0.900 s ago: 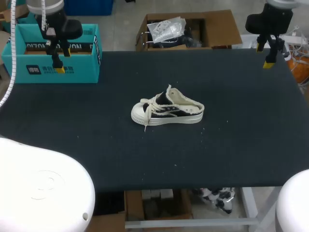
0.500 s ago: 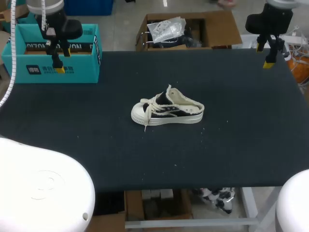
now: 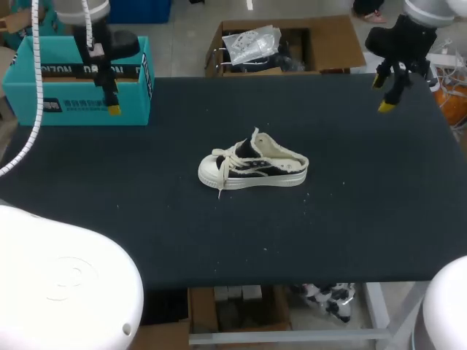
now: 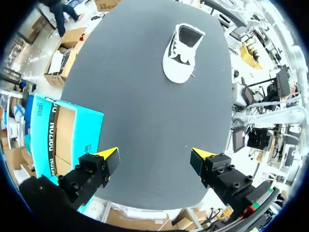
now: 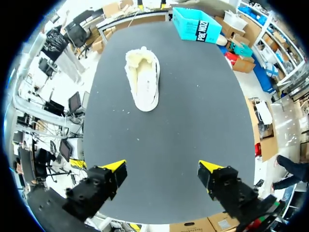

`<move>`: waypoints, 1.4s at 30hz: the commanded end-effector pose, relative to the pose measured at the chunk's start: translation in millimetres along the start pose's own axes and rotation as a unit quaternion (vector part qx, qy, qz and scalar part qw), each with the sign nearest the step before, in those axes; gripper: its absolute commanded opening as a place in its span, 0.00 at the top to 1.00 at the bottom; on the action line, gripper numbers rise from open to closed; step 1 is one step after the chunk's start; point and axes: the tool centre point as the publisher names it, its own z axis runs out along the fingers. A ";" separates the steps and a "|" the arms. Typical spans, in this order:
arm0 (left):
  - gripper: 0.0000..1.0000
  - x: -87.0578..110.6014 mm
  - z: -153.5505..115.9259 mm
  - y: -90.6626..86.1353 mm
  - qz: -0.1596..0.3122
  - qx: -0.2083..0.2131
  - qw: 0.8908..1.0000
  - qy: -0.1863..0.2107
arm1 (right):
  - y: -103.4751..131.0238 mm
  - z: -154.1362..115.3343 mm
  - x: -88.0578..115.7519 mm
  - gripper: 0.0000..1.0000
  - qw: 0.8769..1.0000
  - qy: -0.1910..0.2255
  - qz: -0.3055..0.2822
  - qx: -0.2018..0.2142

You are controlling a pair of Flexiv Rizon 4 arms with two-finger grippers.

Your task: Open the shoe tongue, take the insole out of the shoe, put the insole back into the shoe, and pack the shoe into the shoebox

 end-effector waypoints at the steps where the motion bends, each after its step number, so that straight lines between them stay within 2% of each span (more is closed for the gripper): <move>1: 0.00 5.5 9.4 -8.1 -0.085 0.031 0.995 0.044 | -0.1 26.7 21.3 0.00 0.998 -0.029 0.006 -0.061; 6: 0.00 24.5 15.4 -15.1 -0.147 0.043 0.986 0.071 | 21.2 52.2 37.6 0.00 0.994 -0.036 0.015 -0.107; 9: 0.00 37.2 18.9 -20.8 -0.183 0.043 0.981 0.051 | 34.8 67.9 44.0 0.00 0.991 -0.035 0.013 -0.125; 12: 0.00 39.3 24.2 -30.9 -0.217 0.043 0.974 0.042 | 50.5 84.8 49.3 0.00 0.988 -0.021 0.009 -0.150; 13: 0.00 39.5 25.5 -35.5 -0.213 0.028 0.976 0.034 | 54.4 89.7 50.1 0.00 0.987 -0.015 0.004 -0.157; 27: 0.00 39.5 25.5 -35.5 -0.213 0.028 0.976 0.034 | 54.4 89.7 50.1 0.00 0.987 -0.015 0.004 -0.157; 28: 0.00 46.2 24.0 -43.3 -0.212 0.032 0.976 0.036 | 54.4 89.7 50.1 0.00 0.987 -0.015 0.004 -0.157; 29: 0.00 52.2 23.3 -51.4 -0.233 0.039 0.971 0.035 | 53.3 92.6 49.9 0.00 0.983 -0.017 0.003 -0.180; 31: 0.00 61.1 23.8 -67.7 -0.273 0.044 0.960 0.054 | 59.1 106.9 50.0 0.00 0.985 -0.010 0.010 -0.172; 32: 0.00 64.7 26.1 -75.7 -0.295 0.040 0.953 0.047 | 62.0 115.0 49.1 0.00 0.984 0.001 0.013 -0.180; 33: 0.00 67.4 27.5 -84.9 -0.330 0.038 0.942 0.051 | 64.9 121.8 49.7 0.00 0.982 0.002 0.011 -0.190; 35: 0.00 73.0 30.9 -99.5 -0.373 0.028 0.926 0.047 | 70.2 134.1 50.0 0.00 0.978 0.009 0.019 -0.207; 36: 0.00 74.0 32.3 -106.3 -0.404 0.028 0.913 0.036 | 73.1 139.9 51.1 0.00 0.977 0.010 0.013 -0.211; 37: 0.00 77.0 34.4 -112.3 -0.414 0.022 0.909 0.033 | 76.7 145.5 51.6 0.00 0.976 0.012 0.015 -0.216; 38: 0.00 79.7 34.6 -117.1 -0.422 0.021 0.905 0.047 | 80.6 151.0 52.3 0.00 0.975 0.015 0.017 -0.221; 40: 0.00 84.9 38.3 -127.7 -0.453 0.019 0.891 0.026 | 87.6 159.6 53.5 0.00 0.973 0.017 0.012 -0.230; 42: 0.00 90.4 40.7 -135.4 -0.461 0.017 0.887 0.035 | 94.5 166.1 54.7 0.00 0.971 0.017 0.013 -0.240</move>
